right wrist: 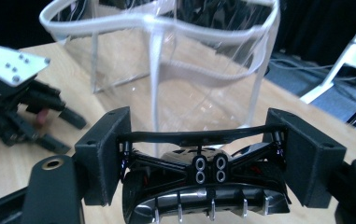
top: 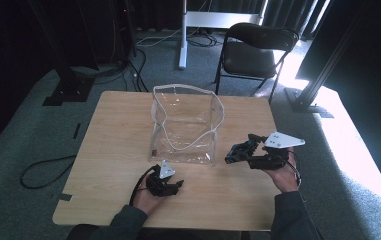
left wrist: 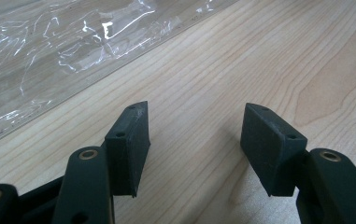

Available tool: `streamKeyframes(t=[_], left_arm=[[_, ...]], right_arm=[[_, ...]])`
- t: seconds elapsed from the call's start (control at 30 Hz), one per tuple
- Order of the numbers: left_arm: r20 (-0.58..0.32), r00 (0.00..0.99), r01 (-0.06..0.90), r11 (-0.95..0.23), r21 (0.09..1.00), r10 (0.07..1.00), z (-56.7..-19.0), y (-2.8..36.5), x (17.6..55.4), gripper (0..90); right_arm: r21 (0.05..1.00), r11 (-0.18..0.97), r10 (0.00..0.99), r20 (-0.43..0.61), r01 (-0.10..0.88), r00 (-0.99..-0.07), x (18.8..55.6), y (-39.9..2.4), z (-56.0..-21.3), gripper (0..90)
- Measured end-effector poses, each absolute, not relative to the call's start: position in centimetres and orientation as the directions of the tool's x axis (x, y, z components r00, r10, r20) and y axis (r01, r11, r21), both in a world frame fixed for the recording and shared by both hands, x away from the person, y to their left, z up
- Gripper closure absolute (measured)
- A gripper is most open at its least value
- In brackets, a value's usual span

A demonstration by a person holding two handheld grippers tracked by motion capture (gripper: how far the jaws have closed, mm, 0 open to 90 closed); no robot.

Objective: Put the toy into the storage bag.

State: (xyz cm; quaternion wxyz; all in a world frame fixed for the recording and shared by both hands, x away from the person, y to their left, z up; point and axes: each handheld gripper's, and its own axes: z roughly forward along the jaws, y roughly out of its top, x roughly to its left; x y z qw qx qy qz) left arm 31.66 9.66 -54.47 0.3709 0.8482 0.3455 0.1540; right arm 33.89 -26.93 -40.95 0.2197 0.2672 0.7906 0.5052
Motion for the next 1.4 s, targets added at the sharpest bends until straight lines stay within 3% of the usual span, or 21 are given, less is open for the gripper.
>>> streamKeyframes(t=[0.57,1.07,1.4], left_arm=[[0.008,0.714,0.471,-0.489,0.735,0.700,-54.5,9.7,31.7,42.6],[0.013,0.714,0.468,-0.492,0.734,0.700,-54.5,9.6,31.7,42.4],[0.013,0.714,0.469,-0.491,0.734,0.700,-54.5,9.6,31.7,42.3]], right_arm=[[0.935,0.328,0.640,-0.116,0.133,-0.760,37.8,-26.9,-35.5,24.7],[0.947,0.314,0.609,-0.150,0.063,-0.779,41.8,-25.7,-28.6,24.8],[0.934,0.354,0.535,-0.157,0.052,-0.830,43.7,-22.5,-28.1,24.7]])
